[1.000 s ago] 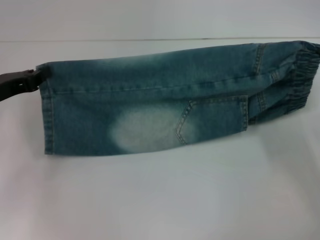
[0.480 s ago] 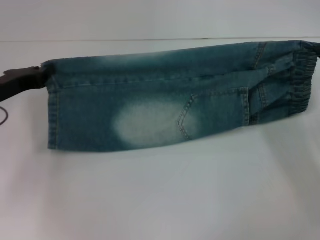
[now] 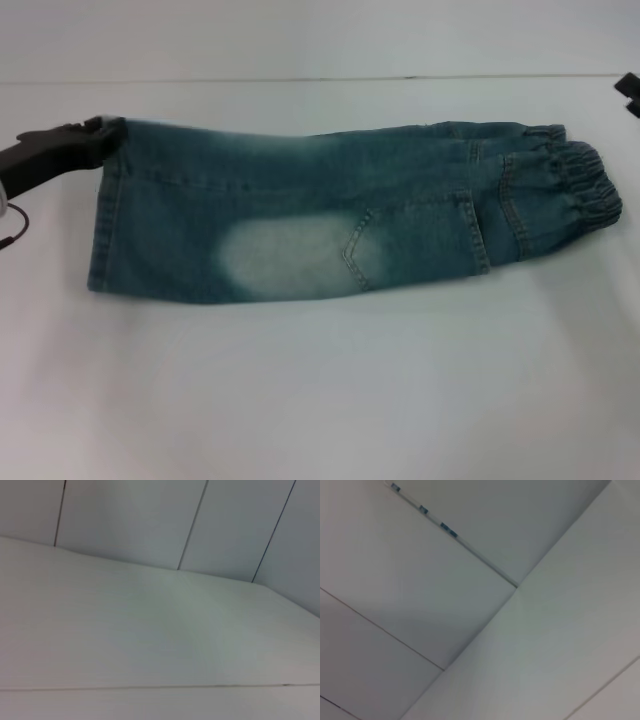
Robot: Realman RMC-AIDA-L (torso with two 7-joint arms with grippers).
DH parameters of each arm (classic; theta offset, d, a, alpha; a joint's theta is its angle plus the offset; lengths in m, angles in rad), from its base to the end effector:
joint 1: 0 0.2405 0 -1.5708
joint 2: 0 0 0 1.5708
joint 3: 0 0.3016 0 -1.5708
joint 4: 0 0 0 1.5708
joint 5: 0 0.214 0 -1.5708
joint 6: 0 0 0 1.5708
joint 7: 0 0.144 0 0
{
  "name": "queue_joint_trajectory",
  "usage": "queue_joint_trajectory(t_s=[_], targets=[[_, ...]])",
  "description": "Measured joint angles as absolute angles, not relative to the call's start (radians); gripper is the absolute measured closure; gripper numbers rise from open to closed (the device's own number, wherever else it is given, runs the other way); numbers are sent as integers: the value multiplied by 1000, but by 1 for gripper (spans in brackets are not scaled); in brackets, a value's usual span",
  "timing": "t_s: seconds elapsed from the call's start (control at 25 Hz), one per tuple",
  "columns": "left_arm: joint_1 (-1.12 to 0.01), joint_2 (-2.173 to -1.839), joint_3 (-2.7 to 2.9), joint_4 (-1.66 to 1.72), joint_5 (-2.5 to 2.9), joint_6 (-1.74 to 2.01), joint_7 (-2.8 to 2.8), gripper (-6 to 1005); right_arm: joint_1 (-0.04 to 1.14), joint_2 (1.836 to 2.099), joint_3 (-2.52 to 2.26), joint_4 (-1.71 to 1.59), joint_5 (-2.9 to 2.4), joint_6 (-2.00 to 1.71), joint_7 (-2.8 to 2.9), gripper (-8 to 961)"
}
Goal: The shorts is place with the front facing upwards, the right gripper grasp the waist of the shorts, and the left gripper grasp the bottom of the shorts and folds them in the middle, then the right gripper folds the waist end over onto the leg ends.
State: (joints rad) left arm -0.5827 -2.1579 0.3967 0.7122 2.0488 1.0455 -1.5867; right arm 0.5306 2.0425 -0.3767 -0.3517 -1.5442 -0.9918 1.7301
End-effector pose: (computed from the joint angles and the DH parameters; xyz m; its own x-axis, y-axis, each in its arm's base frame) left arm -0.3411 0.4135 0.0074 0.5622 0.4461 0.6963 0.8234 -0.3802 -0.4212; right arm 0.3865 0.4010 0.0256 -0.0776 -0.3374 -0.9381 -0.9931 -0.0571 0.1027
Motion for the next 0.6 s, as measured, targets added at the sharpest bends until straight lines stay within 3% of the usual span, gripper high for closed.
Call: queue_joint_trajectory(t_s=[0.24,0.44,0.6], targets=[[-577,-2158,396,734,2042,1037,-1599,608,446,2028,-428,-421,-1544,-1065,1740,534],[-566,-2160,411,765,2044,1081,-1604,455,382,2001,-492,-448,-1587,-1153,1777,314],[-533,-2160,528,801,2047,1162,-1604,347,362,1989,-496,-467,-1683,-1222,1798,202]])
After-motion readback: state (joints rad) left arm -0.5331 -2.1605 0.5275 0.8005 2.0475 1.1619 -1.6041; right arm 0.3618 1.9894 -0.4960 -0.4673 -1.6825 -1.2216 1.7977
